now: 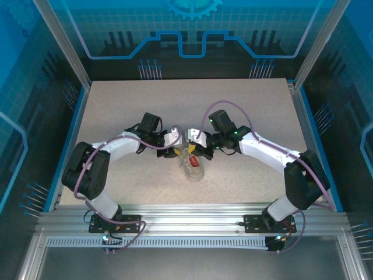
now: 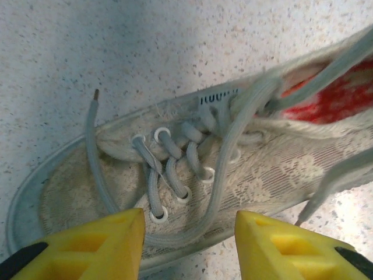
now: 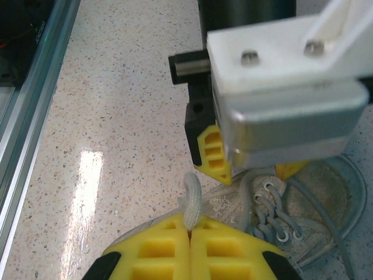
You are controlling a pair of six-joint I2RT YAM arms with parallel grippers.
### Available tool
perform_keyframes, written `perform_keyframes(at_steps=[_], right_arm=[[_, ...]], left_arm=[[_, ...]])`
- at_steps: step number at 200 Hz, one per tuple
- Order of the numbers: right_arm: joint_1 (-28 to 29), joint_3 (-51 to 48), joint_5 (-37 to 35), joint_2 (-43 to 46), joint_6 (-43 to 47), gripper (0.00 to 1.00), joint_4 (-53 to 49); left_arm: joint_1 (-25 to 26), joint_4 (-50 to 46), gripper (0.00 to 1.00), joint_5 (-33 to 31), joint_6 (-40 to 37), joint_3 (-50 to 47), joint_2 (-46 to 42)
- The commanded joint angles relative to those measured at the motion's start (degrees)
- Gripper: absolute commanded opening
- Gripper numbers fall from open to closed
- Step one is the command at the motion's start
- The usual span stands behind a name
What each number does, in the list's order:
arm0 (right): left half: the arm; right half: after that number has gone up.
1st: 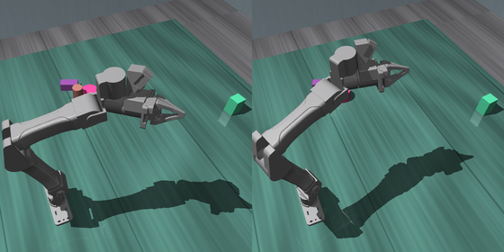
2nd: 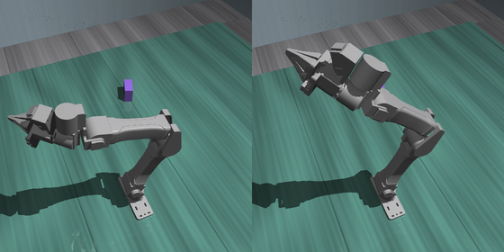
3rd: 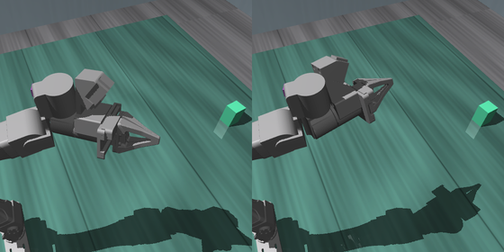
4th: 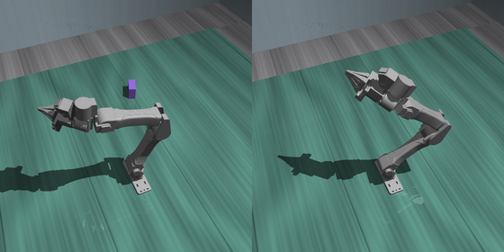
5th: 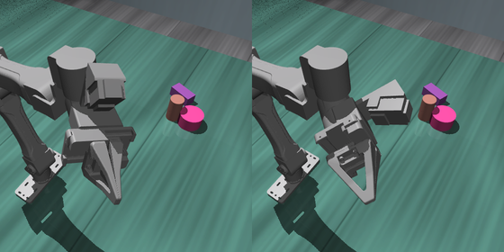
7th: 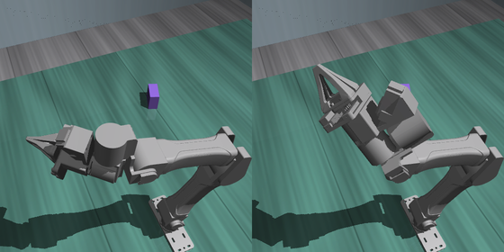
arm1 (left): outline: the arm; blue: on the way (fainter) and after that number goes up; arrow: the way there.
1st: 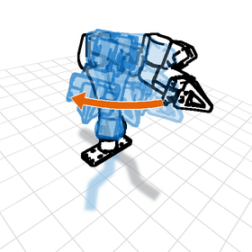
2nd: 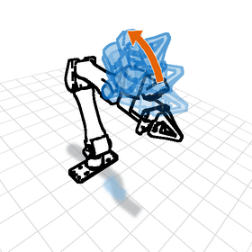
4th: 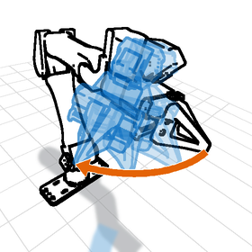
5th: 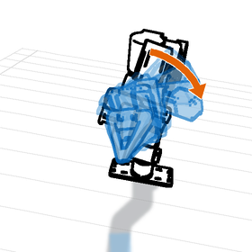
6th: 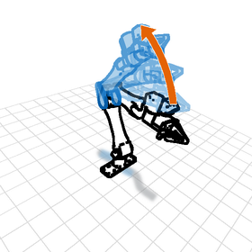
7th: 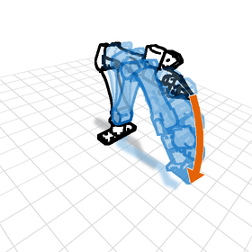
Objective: Tie the shoes
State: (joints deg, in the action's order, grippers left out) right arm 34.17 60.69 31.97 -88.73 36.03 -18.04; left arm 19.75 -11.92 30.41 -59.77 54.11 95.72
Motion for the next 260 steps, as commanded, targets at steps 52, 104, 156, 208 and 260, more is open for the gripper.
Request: perform_keyframes(at_steps=[52, 104, 156, 208, 260], right_arm=[[-0.2, 0.5, 1.0, 1.1, -0.2, 0.00, -1.0], [-0.7, 0.3, 0.3, 0.8, -0.5, 0.00, -1.1], [-0.9, -0.8, -1.7, 0.9, -2.1, 0.00, -0.4], [-1.4, -2.1, -3.3, 1.1, -3.8, 0.00, 1.2], [-1.4, -1.7, -2.7, 1.1, -4.0, 0.00, 0.8]], left_arm=[[1.6, -9.6, 0.33, -3.0, -6.6, 3.7, 4.2], [2.0, -23.1, 0.03, -7.8, 2.8, 7.5, -0.4], [3.2, -34.3, 0.05, -3.9, 31.2, 12.7, -3.6], [5.8, -19.7, 0.35, 5.1, 53.5, 2.7, -14.1], [5.2, -14.7, 0.62, -8.2, 28.2, -9.4, -31.8]])
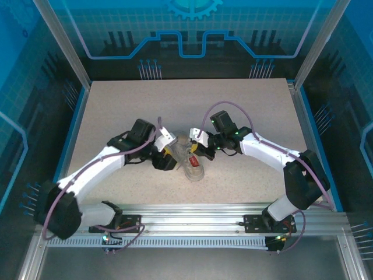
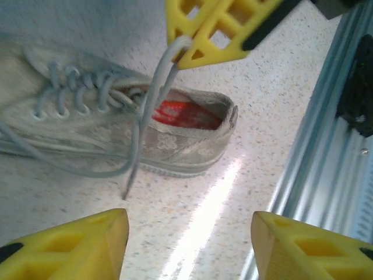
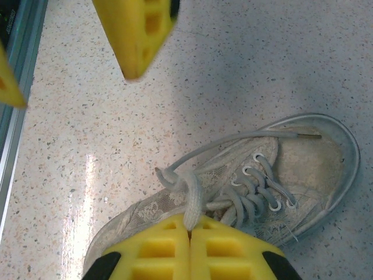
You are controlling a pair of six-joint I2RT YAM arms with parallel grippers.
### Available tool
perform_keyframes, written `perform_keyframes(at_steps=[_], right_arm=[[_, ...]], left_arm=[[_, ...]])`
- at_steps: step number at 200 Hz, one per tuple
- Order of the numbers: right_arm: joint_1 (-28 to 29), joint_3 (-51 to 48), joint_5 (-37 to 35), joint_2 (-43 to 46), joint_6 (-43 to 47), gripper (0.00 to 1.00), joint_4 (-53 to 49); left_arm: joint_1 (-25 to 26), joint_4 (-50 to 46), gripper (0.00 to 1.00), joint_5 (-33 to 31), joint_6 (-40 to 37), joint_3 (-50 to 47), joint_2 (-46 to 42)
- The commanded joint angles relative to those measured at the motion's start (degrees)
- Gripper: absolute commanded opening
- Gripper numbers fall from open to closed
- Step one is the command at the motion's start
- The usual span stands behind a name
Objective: Tie the shoes
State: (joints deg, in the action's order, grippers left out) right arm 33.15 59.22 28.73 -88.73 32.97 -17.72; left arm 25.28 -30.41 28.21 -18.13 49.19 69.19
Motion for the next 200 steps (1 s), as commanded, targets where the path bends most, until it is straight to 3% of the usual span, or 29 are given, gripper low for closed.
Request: perform_keyframes(at_steps=[1, 35, 59, 84, 133, 178, 200], right_arm=[[-0.4, -0.2, 0.5, 1.2, -0.9, 0.00, 0.5], [-0.3, -0.3, 0.4, 1.0, -1.0, 0.00, 0.8], [-0.4, -0.5, 0.4, 0.8, -1.1, 0.00, 0.8], [-0.3, -0.9, 0.7, 0.8, -1.5, 0.00, 1.2], [-0.2, -0.9, 0.4, 0.6, -1.8, 0.00, 0.9], [-0.5, 0.1, 0.3, -0.1, -1.6, 0.00, 0.1], [-0.7, 0.5, 0.4, -0.4, -1.5, 0.00, -0.4]], left_arm=[[-0.3, 4.0, 0.62, -6.4, -14.0, -4.7, -5.3], [0.3, 12.9, 0.64, -11.5, -36.5, -11.3, -3.8], [0.4, 23.6, 0.60, -14.7, -41.6, -12.4, 2.9], [2.0, 35.8, 0.56, -21.0, -45.5, -14.7, 9.5], [2.7, 52.5, 0.51, -24.9, -48.3, -18.5, 18.0], [4.9, 61.7, 0.51, -27.8, -49.0, -19.2, 24.5], [6.0, 64.1, 0.42, -29.7, -48.1, -19.7, 25.3]])
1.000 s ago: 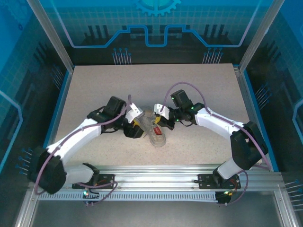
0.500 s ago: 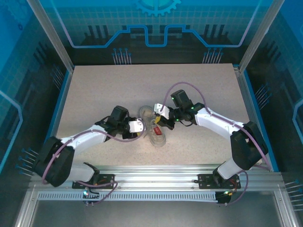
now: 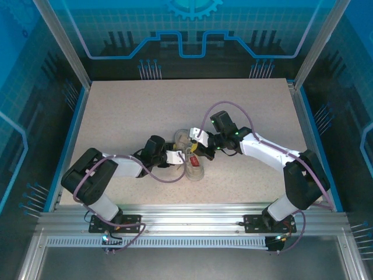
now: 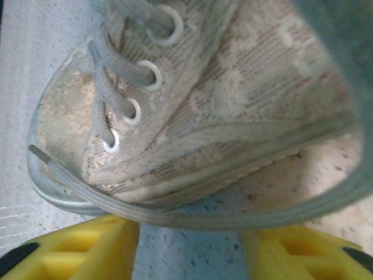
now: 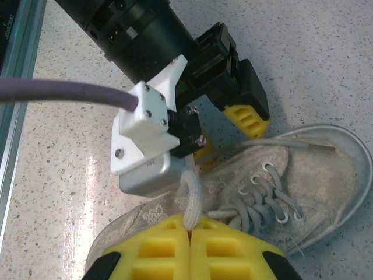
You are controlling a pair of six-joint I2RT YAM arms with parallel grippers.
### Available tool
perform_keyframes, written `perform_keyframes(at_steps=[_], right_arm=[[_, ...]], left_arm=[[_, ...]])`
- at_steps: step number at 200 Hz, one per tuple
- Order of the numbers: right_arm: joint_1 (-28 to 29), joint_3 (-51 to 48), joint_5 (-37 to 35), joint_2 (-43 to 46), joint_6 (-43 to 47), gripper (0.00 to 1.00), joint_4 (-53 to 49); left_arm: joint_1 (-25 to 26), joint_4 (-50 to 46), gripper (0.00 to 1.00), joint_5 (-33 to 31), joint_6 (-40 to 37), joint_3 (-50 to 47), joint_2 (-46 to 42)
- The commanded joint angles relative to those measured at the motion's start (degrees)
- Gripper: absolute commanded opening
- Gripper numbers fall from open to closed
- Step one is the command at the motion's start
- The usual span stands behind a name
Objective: Tie the shoes
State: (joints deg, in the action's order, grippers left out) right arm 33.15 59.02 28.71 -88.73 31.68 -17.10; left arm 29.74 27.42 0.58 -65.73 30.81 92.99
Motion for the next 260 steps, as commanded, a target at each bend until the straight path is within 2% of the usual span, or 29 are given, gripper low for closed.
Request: perform_keyframes(at_steps=[1, 29, 45, 89, 124, 134, 148, 170, 202, 239, 260], right_arm=[[-0.6, 0.7, 0.4, -0.4, -0.2, 0.00, -1.0], [-0.7, 1.0, 0.6, -0.6, -0.1, 0.00, -1.1], [-0.8, 1.0, 0.5, -0.7, -0.2, 0.00, -1.0], [-1.2, 0.9, 0.6, -0.6, -0.9, 0.00, -1.1], [-1.6, -0.4, 0.7, 0.5, -1.1, 0.00, -0.3], [-1.6, -0.6, 0.7, 0.7, -1.2, 0.00, -0.4], [-1.7, -0.5, 0.4, 0.7, -1.4, 0.00, -0.6], [-1.5, -0.6, -0.1, 0.9, -1.9, 0.00, -0.6], [-1.4, -0.9, -0.8, 1.2, -2.2, 0.00, -0.3], [-1.2, -1.0, -1.2, 1.4, -2.5, 0.00, 0.0], [-1.1, -0.9, -1.2, 1.3, -2.5, 0.00, 0.0]], left_arm=[[1.5, 6.3, 0.41, -2.1, -0.5, -1.3, 1.5], [1.7, 1.7, 0.13, -1.3, 1.3, -1.8, -2.0], [1.7, -1.9, 0.00, -0.7, 1.7, -2.2, -4.9], [-0.8, -22.8, 0.00, 8.8, 5.9, 1.5, -15.4], [-4.3, -31.2, 0.00, 13.9, 7.0, 2.6, -20.9], [-6.8, -31.9, 0.14, 18.2, 9.4, 3.8, -20.4], [-10.5, -35.8, 0.28, 24.3, 17.9, 9.0, -17.6], [-11.7, -40.9, 0.38, 23.7, 35.3, 19.7, -11.5], [-11.6, -49.7, 0.34, 24.0, 52.4, 33.2, -2.0], [-10.3, -54.1, 0.35, 19.3, 71.6, 39.6, 3.9], [-7.8, -57.5, 0.39, 17.2, 76.8, 42.3, 6.8]])
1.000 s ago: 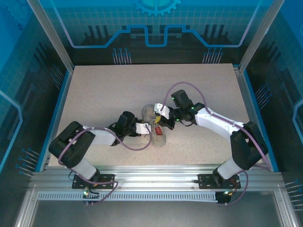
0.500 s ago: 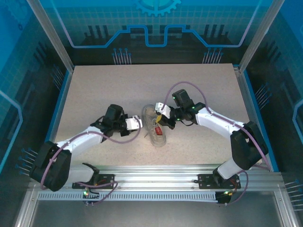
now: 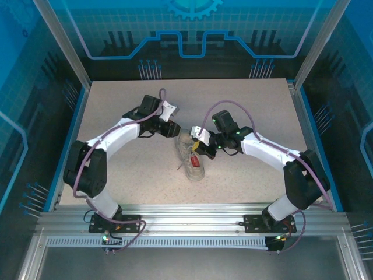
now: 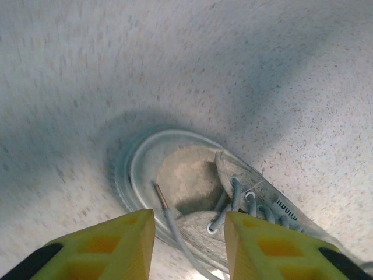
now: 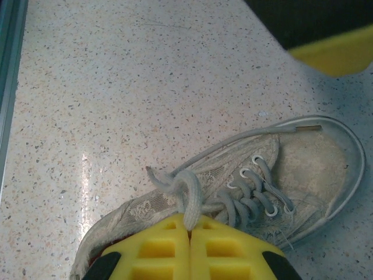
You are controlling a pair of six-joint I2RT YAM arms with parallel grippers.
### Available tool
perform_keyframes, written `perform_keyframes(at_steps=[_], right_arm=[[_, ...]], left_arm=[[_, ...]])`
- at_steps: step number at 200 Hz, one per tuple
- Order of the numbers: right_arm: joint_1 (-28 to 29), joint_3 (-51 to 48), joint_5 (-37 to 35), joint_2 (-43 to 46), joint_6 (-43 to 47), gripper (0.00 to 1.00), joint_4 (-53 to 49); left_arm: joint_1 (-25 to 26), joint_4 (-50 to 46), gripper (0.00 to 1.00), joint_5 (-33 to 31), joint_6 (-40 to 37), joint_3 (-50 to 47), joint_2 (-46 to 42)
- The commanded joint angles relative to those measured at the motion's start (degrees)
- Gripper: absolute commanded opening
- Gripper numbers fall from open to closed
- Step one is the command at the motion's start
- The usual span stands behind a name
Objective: Tie the shoes
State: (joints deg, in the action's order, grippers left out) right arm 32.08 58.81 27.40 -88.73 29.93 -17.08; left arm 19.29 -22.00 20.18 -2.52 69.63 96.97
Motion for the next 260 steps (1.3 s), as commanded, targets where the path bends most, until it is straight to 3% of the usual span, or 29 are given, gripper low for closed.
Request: perform_keyframes(at_steps=[1, 33, 102, 187, 205, 237, 260], right_arm=[[-0.1, -0.6, 0.1, 1.3, -0.8, 0.00, -0.1], [0.2, -0.5, -0.1, 1.1, -0.5, 0.00, -0.1], [0.4, -0.6, 0.2, 1.3, -0.4, 0.00, -0.2], [0.8, 0.0, 0.2, 0.9, -0.6, 0.00, -0.6], [0.9, -0.1, 0.1, 0.8, -0.6, 0.00, -0.6], [1.0, 0.2, 0.2, 0.5, -0.9, 0.00, -0.8], [0.9, 0.2, 0.4, 0.5, -1.0, 0.00, -0.8]], left_arm=[[2.8, -8.3, 0.39, -2.5, 13.8, 3.7, 2.9], [5.9, -11.9, 0.40, -6.3, 16.3, 7.8, 7.5], [5.8, -10.5, 0.40, -15.4, 17.3, 7.0, 7.8], [5.8, -5.4, 0.35, -14.3, 17.1, 6.2, 12.4], [5.8, -5.6, 0.26, -14.2, 16.4, 6.2, 12.3], [5.7, -5.1, 0.00, -14.5, 15.6, 3.9, 8.5], [5.2, -3.0, 0.00, -14.4, 15.6, -0.1, 3.5]])
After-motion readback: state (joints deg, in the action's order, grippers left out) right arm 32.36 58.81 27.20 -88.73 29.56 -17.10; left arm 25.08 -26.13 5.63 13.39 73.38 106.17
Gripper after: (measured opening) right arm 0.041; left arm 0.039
